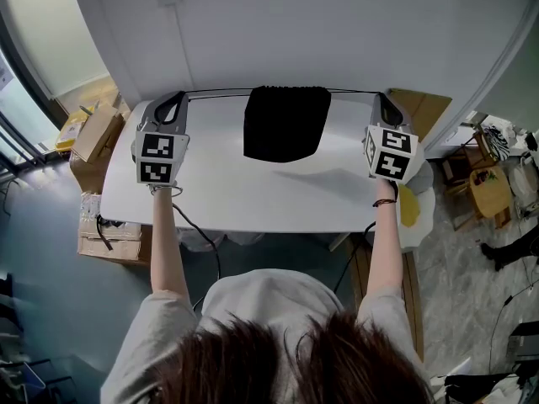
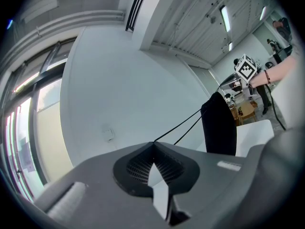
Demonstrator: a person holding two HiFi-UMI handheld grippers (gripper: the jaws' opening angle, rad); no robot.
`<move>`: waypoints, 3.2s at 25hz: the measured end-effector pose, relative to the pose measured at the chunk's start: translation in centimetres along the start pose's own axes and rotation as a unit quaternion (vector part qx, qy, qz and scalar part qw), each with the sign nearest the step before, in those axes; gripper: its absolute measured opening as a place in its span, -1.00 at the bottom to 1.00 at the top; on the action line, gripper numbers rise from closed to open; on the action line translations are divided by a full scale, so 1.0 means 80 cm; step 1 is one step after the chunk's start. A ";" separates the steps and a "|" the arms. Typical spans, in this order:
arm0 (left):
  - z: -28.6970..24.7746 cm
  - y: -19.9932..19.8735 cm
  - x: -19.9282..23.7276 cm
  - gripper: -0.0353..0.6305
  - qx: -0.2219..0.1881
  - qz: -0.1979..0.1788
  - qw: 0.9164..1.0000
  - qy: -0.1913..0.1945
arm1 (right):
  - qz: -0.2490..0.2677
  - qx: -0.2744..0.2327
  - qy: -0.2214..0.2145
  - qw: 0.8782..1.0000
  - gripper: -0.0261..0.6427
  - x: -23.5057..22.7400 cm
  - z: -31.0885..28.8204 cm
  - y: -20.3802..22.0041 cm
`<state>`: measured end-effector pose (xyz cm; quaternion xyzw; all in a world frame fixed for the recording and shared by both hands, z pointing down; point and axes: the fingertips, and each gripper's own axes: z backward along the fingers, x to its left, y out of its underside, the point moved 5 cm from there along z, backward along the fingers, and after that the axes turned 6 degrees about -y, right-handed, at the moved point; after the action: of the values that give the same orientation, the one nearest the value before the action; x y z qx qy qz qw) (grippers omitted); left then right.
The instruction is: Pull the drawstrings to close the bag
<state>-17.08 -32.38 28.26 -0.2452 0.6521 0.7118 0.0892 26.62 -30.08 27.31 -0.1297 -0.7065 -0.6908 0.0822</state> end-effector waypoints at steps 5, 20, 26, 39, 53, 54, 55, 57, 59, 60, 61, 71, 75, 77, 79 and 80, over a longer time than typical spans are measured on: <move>0.002 0.000 0.003 -0.89 -0.002 0.001 1.000 -0.001 | -0.003 0.002 0.003 1.000 -0.88 -0.001 0.001 0.001; 0.004 0.002 0.008 -0.89 -0.003 0.004 1.000 -0.010 | -0.012 0.002 0.012 1.000 -0.88 -0.005 -0.001 0.003; 0.004 0.004 0.008 -0.89 -0.004 0.008 1.000 -0.013 | -0.013 0.002 0.017 1.000 -0.88 -0.006 0.000 0.004; 0.001 0.004 0.007 -0.89 -0.008 0.015 1.000 -0.010 | -0.023 0.007 0.027 0.999 -0.88 -0.012 -0.002 0.010; -0.004 0.009 0.005 -0.89 0.001 0.011 1.000 -0.015 | -0.017 0.013 0.027 0.999 -0.88 -0.014 -0.007 0.019; -0.004 0.009 0.004 -0.89 0.002 0.011 1.000 -0.014 | -0.014 0.014 0.027 0.999 -0.88 -0.014 -0.007 0.020; -0.004 0.010 0.003 -0.89 0.002 0.011 1.000 -0.014 | -0.011 0.014 0.026 0.999 -0.88 -0.014 -0.007 0.021; -0.004 0.010 0.003 -0.89 0.002 0.011 1.000 -0.013 | -0.009 0.016 0.024 1.000 -0.88 -0.014 -0.008 0.022; -0.004 0.011 0.004 -0.89 0.003 0.011 1.000 -0.013 | -0.010 0.017 0.022 1.000 -0.88 -0.014 -0.009 0.021; -0.005 0.011 0.004 -0.89 0.003 0.012 1.000 -0.013 | -0.011 0.017 0.022 1.000 -0.88 -0.014 -0.010 0.021; -0.006 0.012 0.004 -0.89 0.003 0.013 1.000 -0.012 | -0.011 0.017 0.021 1.000 -0.88 -0.014 -0.010 0.021; -0.004 0.013 0.007 -0.89 -0.001 0.013 1.000 -0.013 | -0.003 0.011 0.020 1.000 -0.88 -0.011 -0.008 0.019; -0.004 0.011 0.007 -0.89 -0.002 0.013 1.000 -0.012 | -0.002 0.010 0.022 1.000 -0.88 -0.012 -0.007 0.018; -0.003 0.010 0.007 -0.89 -0.002 0.012 1.000 -0.012 | -0.001 0.009 0.023 1.000 -0.88 -0.013 -0.006 0.017; -0.002 0.010 0.007 -0.89 -0.002 0.012 1.000 -0.011 | -0.001 0.009 0.024 1.000 -0.88 -0.013 -0.004 0.016; -0.001 0.010 0.007 -0.89 -0.003 0.012 1.000 -0.011 | -0.001 0.009 0.024 1.000 -0.88 -0.013 -0.003 0.016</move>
<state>-17.88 -32.67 28.69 -0.2294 0.6521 0.7173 0.0873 27.96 -30.37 28.22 -0.1114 -0.7106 -0.6876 0.0992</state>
